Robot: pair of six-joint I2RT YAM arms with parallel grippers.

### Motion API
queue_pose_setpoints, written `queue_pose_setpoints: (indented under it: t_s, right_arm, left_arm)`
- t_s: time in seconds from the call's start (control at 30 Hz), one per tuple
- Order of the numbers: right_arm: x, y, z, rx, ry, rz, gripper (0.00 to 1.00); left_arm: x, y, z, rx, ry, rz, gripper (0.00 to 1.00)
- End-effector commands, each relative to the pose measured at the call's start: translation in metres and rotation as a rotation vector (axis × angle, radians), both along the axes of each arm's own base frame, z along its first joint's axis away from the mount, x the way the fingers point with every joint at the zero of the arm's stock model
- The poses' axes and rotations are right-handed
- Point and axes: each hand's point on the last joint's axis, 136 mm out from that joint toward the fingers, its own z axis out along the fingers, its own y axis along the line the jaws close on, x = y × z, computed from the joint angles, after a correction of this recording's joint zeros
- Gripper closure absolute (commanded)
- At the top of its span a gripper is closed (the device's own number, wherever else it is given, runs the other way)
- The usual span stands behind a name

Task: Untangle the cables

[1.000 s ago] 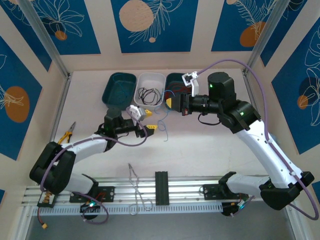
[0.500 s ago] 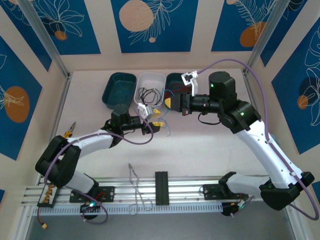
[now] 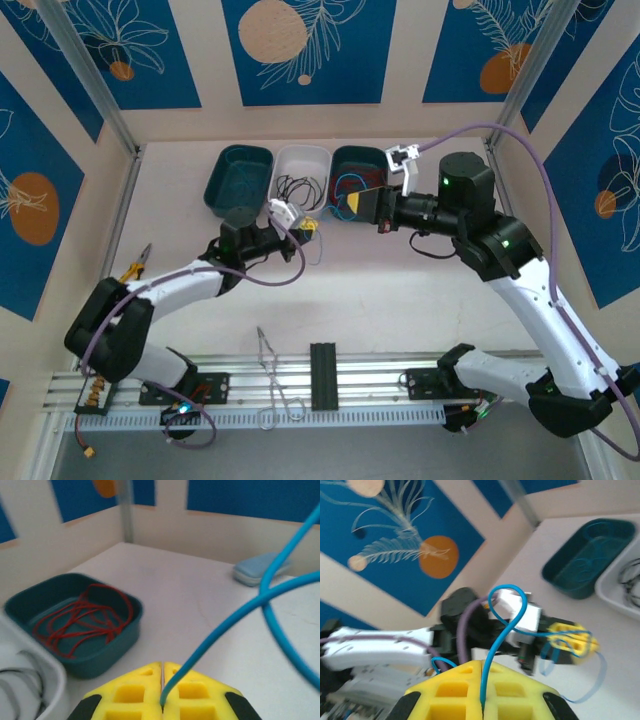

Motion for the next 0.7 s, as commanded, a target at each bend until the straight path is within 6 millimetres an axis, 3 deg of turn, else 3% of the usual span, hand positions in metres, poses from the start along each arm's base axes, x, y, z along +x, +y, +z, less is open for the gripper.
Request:
queue_pose_setpoints:
  t_s: [0.0, 0.07, 0.27, 0.53, 0.6, 0.67]
  right_arm:
    - [0.018, -0.041, -0.027, -0.107, 0.025, -0.239, 1.00]
    - [0.023, -0.060, -0.043, -0.148, 0.058, -0.318, 1.00]
    - [0.025, -0.086, -0.083, -0.214, 0.162, -0.381, 1.00]
    - [0.035, -0.147, -0.131, -0.356, 0.276, -0.634, 1.00]
    - [0.036, -0.145, -0.139, -0.334, 0.305, -0.608, 1.00]
    - [0.037, -0.124, -0.140, -0.275, 0.317, -0.498, 1.00]
  left_arm:
    - [0.022, 0.037, 0.010, 0.073, 0.018, 0.261, 1.00]
    - [0.027, 0.063, 0.016, 0.112, 0.012, 0.387, 1.00]
    - [0.034, 0.134, 0.053, 0.149, -0.002, 0.671, 1.00]
    - [0.026, 0.218, 0.106, 0.039, 0.008, 0.901, 1.00]
    - [0.024, 0.227, 0.116, 0.036, 0.003, 0.918, 1.00]
    - [0.023, 0.227, 0.126, 0.032, 0.000, 0.906, 1.00]
